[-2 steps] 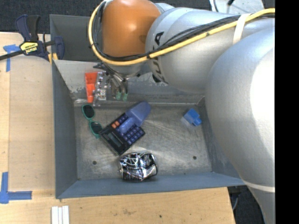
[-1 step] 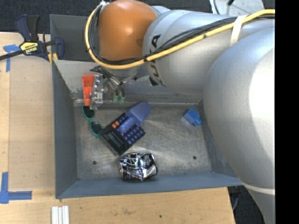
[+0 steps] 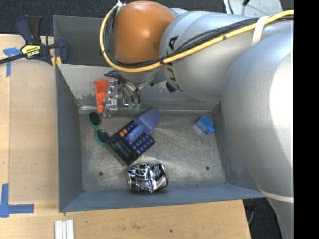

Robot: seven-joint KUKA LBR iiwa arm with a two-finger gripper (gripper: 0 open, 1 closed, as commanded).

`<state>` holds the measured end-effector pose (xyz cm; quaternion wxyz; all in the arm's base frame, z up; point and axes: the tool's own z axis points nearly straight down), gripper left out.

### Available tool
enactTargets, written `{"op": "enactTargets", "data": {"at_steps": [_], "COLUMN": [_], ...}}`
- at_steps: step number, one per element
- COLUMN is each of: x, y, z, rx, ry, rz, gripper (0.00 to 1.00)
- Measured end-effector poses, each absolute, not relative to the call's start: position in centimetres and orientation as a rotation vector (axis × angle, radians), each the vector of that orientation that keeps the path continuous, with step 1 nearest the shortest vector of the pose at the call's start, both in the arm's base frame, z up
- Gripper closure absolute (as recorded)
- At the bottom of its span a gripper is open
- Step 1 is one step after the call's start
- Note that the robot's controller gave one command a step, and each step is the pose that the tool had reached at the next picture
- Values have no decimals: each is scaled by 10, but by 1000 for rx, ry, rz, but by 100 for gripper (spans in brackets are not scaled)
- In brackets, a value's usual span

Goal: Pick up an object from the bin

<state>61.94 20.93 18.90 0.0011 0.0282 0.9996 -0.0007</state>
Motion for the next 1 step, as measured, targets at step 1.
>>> {"op": "enactTargets", "data": {"at_steps": [1], "x": [624], "y": [238], "z": [183], "rx": [61], "ry": [3136], "rz": [2], "gripper": [100]}}
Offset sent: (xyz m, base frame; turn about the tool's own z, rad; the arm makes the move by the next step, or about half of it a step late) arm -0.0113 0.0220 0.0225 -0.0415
